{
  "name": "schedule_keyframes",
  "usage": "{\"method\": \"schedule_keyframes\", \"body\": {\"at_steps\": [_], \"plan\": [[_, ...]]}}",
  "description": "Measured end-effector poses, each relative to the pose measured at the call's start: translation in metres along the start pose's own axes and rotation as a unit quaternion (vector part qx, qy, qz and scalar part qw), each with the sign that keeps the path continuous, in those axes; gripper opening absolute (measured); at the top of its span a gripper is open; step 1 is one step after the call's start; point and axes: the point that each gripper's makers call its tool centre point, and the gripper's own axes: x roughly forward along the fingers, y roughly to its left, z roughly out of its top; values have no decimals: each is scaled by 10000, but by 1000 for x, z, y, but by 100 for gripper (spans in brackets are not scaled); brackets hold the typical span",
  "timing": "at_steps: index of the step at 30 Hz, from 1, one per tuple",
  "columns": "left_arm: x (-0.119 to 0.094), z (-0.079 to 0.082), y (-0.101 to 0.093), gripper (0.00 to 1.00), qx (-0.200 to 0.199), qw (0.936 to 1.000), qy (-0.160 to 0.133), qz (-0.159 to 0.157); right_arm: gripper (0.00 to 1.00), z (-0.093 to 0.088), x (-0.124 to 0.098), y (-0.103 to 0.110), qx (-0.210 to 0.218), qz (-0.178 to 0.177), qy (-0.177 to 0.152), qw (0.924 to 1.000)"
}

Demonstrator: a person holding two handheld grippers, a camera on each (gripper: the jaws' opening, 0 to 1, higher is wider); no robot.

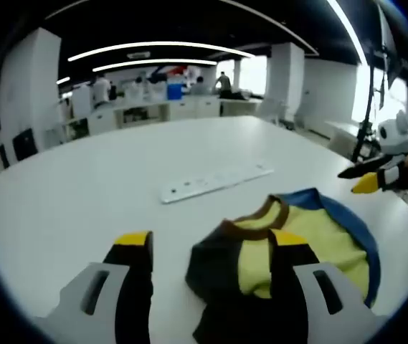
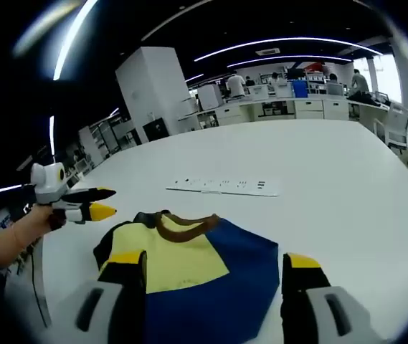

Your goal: Fold the garment on the visible template until the final outline fits inside the template.

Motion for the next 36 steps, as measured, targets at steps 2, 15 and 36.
{"method": "schedule_keyframes", "body": {"at_steps": [2,15,36], "plan": [[-5,-1,-1,73,27,10000,-15,25,80,-5,-6,10,-75,69,52,9999],[-46,-24,-30,76,96,9999,14,-143,82,-30,-38,84,-499,697,111,9963],[-74,-69,-54,49,220,9993,16,-313,64,-104,-50,122,-832,670,397,9935]]}}
